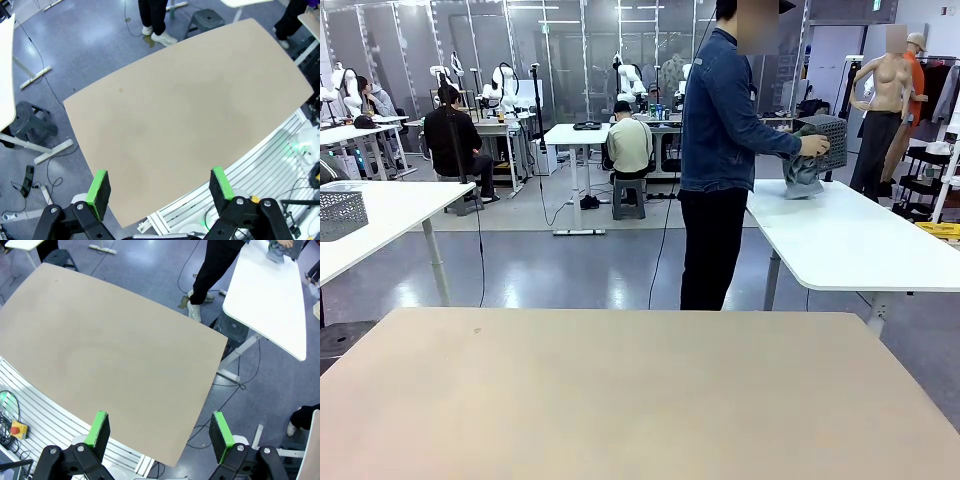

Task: Fold the towels and place them in the basket.
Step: When a person lays out a Towel with hook on the table, fold it in half twice.

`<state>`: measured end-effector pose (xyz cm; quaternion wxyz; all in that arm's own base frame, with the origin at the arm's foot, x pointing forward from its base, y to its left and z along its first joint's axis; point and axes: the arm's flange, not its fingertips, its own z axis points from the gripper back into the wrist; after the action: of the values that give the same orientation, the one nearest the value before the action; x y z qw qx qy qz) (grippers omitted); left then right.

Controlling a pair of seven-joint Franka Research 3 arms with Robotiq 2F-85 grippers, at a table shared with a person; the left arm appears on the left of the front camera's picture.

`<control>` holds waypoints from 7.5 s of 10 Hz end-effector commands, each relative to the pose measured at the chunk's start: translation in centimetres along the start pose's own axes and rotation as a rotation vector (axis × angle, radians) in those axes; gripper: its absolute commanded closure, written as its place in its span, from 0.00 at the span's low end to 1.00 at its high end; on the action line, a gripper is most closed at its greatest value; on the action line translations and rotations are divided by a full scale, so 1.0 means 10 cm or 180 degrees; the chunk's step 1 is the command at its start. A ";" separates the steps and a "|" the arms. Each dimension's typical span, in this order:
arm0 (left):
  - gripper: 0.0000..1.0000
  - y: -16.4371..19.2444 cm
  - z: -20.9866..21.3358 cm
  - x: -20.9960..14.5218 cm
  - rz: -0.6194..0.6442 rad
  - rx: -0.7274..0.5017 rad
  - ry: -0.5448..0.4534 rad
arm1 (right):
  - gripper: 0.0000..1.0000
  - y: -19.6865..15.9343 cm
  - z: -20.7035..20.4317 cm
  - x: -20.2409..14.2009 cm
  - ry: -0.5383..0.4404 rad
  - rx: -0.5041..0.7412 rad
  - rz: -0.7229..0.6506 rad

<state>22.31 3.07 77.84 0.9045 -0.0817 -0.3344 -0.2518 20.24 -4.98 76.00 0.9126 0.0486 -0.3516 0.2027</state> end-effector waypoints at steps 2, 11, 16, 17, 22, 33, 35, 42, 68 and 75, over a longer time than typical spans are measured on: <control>0.00 -0.01 0.00 0.01 -0.0018 -0.0012 0.0004 | 0.00 0.00 0.00 0.00 -0.0004 0.0004 0.0001; 0.00 -0.01 0.00 0.01 -0.0018 -0.0012 0.0004 | 0.00 0.00 0.00 0.00 -0.0004 0.0004 0.0001; 0.00 -0.01 0.00 0.01 -0.0018 -0.0012 0.0004 | 0.00 0.00 0.00 0.00 -0.0004 0.0004 0.0001; 0.00 -0.01 0.00 0.01 -0.0018 -0.0012 0.0004 | 0.00 0.00 0.00 0.00 -0.0004 0.0004 0.0001; 0.00 -0.01 0.00 0.01 -0.0018 -0.0012 0.0004 | 0.00 0.00 0.00 0.00 -0.0004 0.0004 0.0001; 0.00 -0.01 0.00 0.01 -0.0018 -0.0012 0.0004 | 0.00 0.00 0.00 0.00 -0.0004 0.0004 0.0001; 0.00 -0.01 0.00 0.01 -0.0018 -0.0012 0.0004 | 0.00 0.00 0.00 0.00 -0.0004 0.0004 0.0001; 0.00 -0.01 0.00 0.01 -0.0018 -0.0012 0.0004 | 0.00 0.00 0.00 0.00 -0.0004 0.0004 0.0001; 0.00 -0.01 0.00 0.01 -0.0018 -0.0012 0.0004 | 0.00 0.00 0.00 0.00 -0.0004 0.0004 0.0001; 0.00 -0.01 0.00 0.01 -0.0018 -0.0012 0.0004 | 0.00 0.00 0.00 0.00 -0.0004 0.0004 0.0001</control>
<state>22.31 3.07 77.84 0.9045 -0.0817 -0.3344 -0.2517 20.23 -4.98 76.00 0.9127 0.0486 -0.3516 0.2026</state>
